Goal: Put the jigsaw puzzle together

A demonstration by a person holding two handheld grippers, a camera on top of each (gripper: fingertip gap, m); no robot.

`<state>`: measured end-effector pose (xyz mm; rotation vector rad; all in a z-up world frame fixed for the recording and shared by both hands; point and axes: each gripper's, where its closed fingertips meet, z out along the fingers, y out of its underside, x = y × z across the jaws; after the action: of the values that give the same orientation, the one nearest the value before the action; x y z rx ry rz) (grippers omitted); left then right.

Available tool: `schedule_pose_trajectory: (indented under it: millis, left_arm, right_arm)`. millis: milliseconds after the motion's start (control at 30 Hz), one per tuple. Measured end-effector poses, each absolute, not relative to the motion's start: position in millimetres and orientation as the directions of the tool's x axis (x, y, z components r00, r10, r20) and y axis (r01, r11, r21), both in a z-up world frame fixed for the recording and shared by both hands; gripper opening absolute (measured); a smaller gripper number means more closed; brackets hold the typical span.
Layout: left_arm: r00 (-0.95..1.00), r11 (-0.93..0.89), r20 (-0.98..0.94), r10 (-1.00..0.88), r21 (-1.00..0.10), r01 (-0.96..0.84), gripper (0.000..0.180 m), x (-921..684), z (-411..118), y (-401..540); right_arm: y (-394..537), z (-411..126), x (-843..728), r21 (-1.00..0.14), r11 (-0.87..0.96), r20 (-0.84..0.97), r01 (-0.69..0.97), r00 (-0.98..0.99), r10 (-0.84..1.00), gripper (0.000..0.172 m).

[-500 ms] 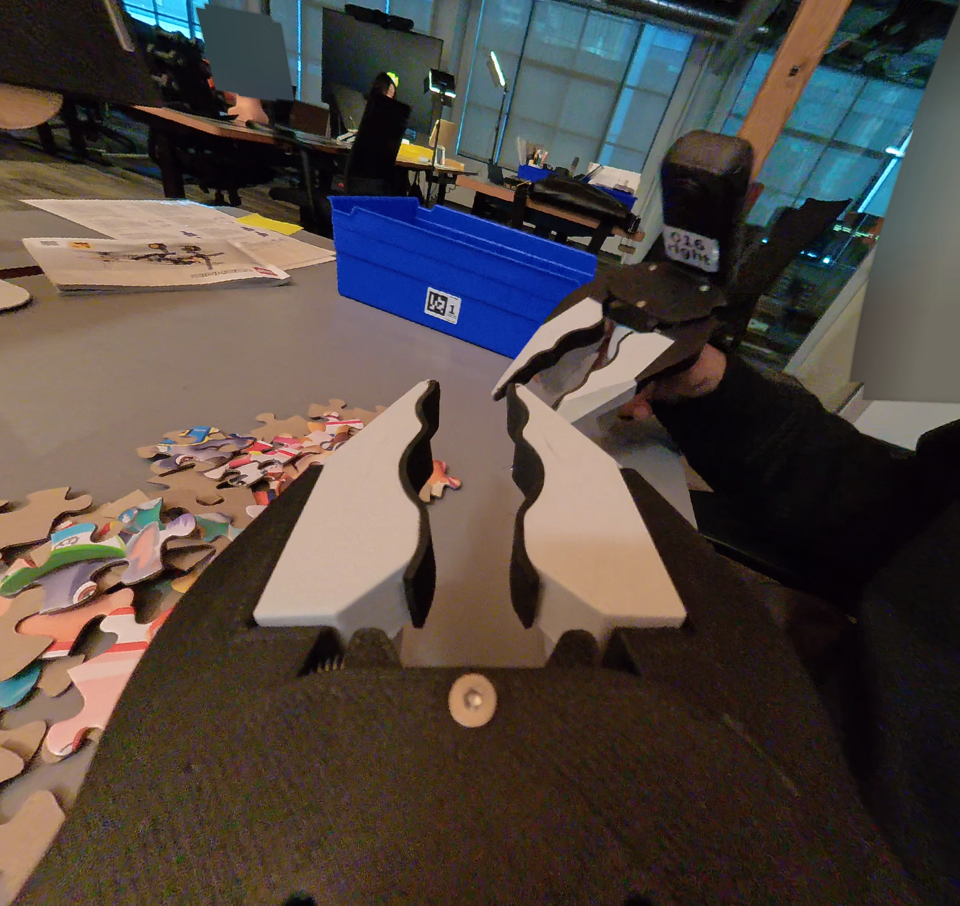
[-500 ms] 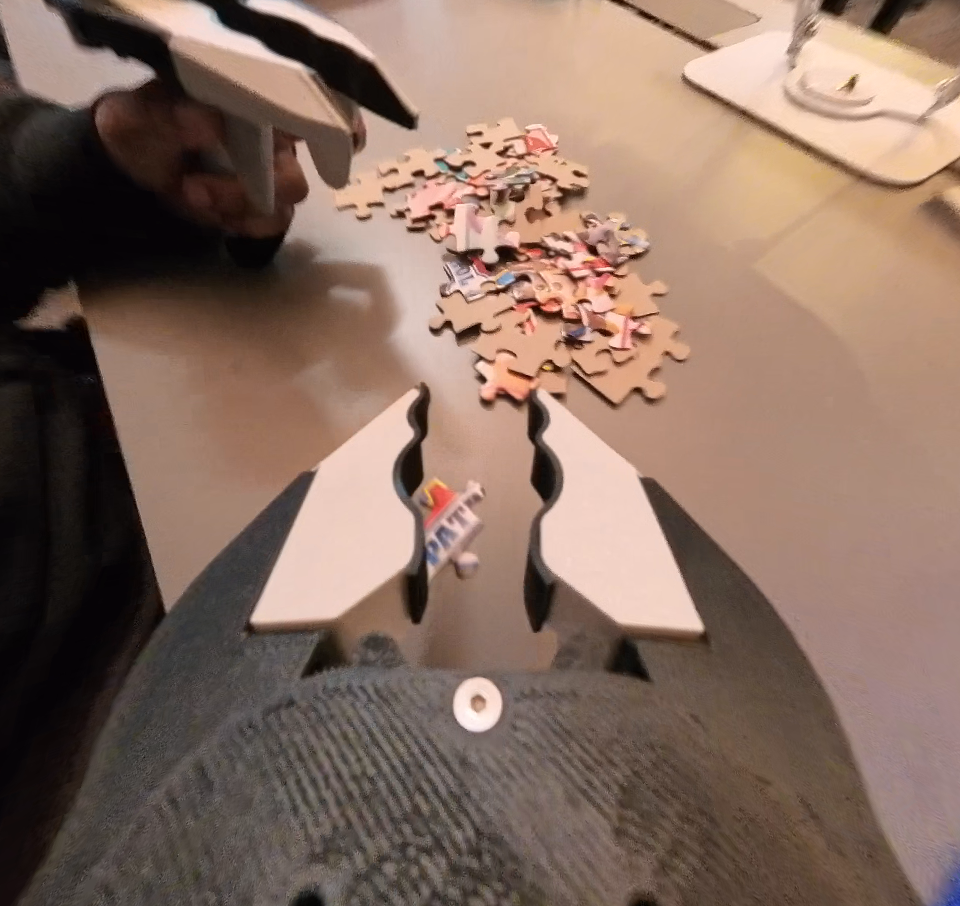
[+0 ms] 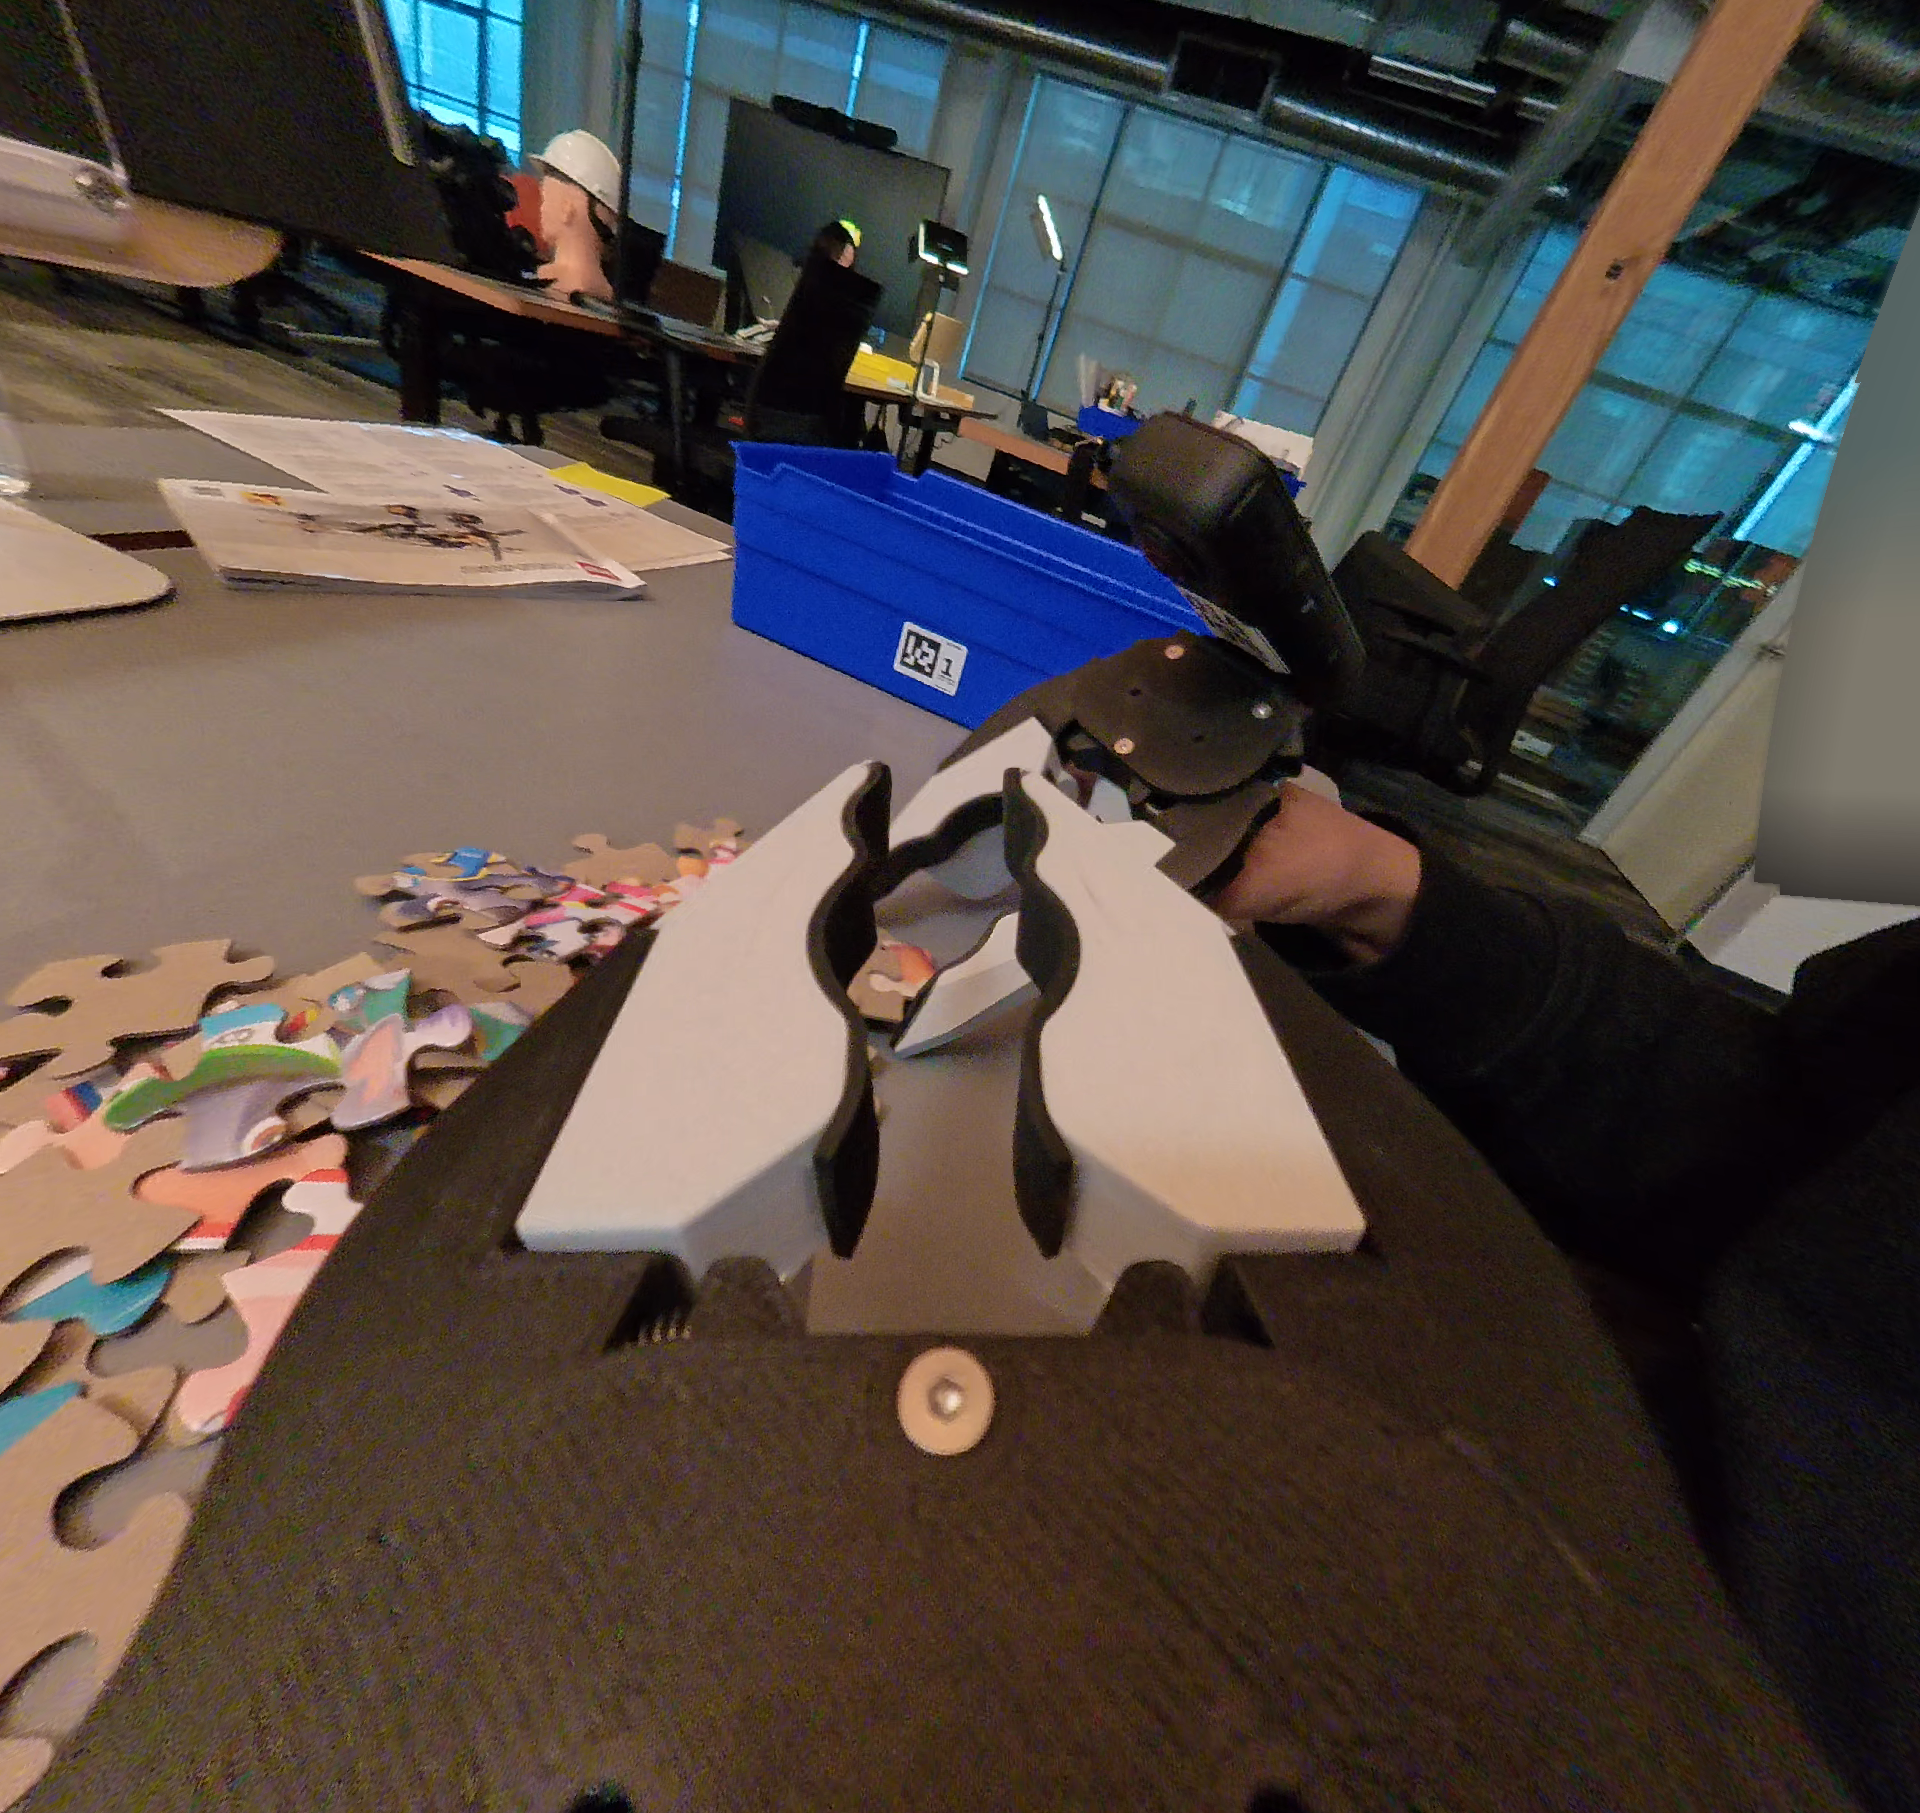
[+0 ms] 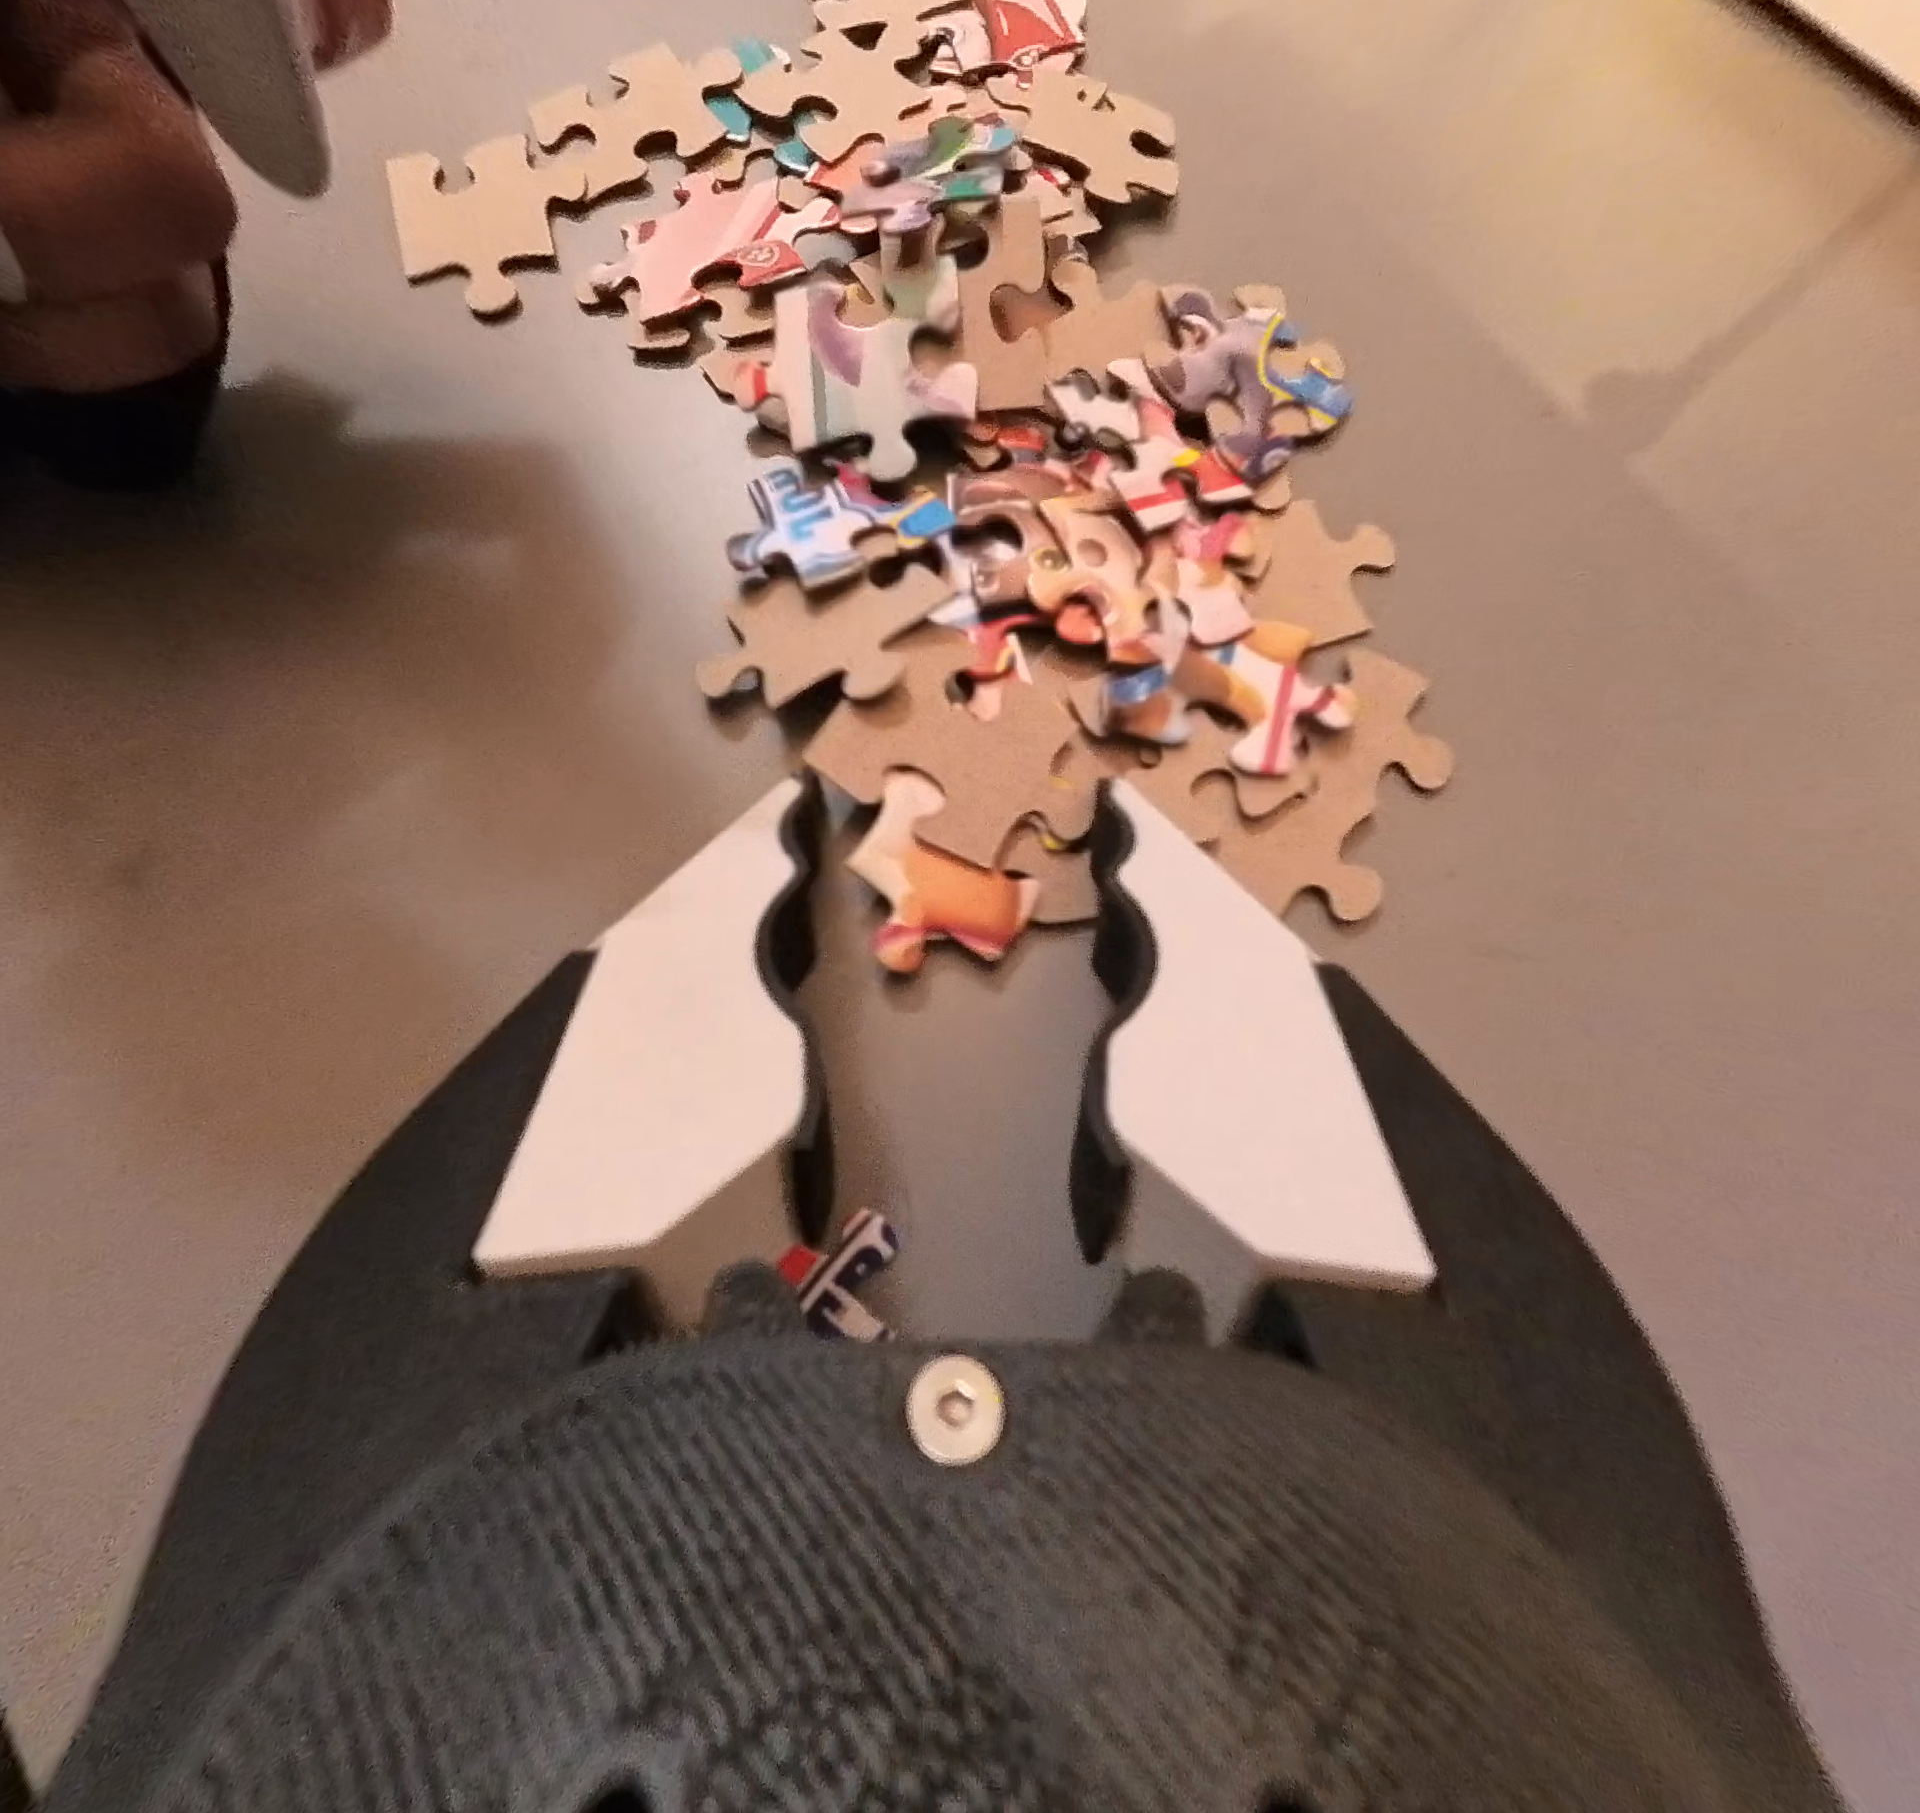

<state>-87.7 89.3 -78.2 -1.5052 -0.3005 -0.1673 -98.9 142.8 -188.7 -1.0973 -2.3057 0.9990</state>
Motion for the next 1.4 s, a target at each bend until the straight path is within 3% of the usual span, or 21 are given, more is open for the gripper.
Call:
schedule_pose_trajectory:
  millis: [100,233,333,667,867,1033,1100,1200,1267,1400]
  left_arm:
    - [0.943,0.093,0.316,0.101,-0.947,0.307,0.018,-95.1,-75.7,85.1]
    - [0.93,0.144,0.345,0.13,-0.934,0.326,0.018,-105.3,-71.1,78.7]
    - [0.92,0.171,0.369,0.133,-0.923,0.346,0.018,-109.8,-68.7,75.7]
    - [0.903,0.221,0.404,0.145,-0.903,0.368,0.019,-117.8,-64.9,71.0]
    - [0.886,0.268,0.392,0.249,-0.907,0.326,0.023,-137.8,-56.8,48.2]
    - [0.745,0.299,0.309,0.591,-0.942,0.153,0.047,-203.4,-1.8,-83.1]
    - [0.624,0.233,0.237,0.744,-0.968,0.09,0.061,-222.6,18.5,-161.5]
    - [0.211,0.042,0.046,0.976,-0.999,0.022,0.054,-236.0,22.4,-305.8]
    - [0.048,0.015,0.018,0.999,-0.998,0.065,0.056,-229.7,11.0,-371.5]
    - [0.234,0.158,0.22,0.947,-0.954,0.254,0.078,-228.0,-26.5,-380.4]
  right_arm:
    - [143.5,-183.2,-98.1,-0.766,0.42,0.044,0.487,-0.613,0.789,0.032]
    - [146.1,-171.2,-97.4,-0.814,0.351,0.002,0.463,-0.601,0.799,0.032]
    - [151.3,-163.9,-96.8,-0.844,0.321,0.009,0.431,-0.586,0.81,0.015]
    - [156.7,-143.4,-92.0,-0.91,0.258,0.031,0.324,-0.568,0.823,0.016]
    - [144.1,-113.8,-103.2,-0.936,0.211,0.02,0.283,-0.554,0.832,0.031]
    - [96.4,-73.0,-115.0,-0.941,0.299,0.149,0.155,-0.604,0.783,0.032]
    - [75.2,-65.8,-116.5,-0.944,0.308,0.169,0.117,-0.63,0.758,0.031]
    - [46.2,-66.3,-115.9,-0.955,0.281,0.146,0.095,-0.672,0.726,0.03]
    - [29.4,-75.1,-115.2,-0.957,0.269,0.121,0.107,-0.695,0.709,0.03]
    - [-3.1,-96.8,-106.7,-0.948,0.287,0.097,0.135,-0.738,0.668,0.03]
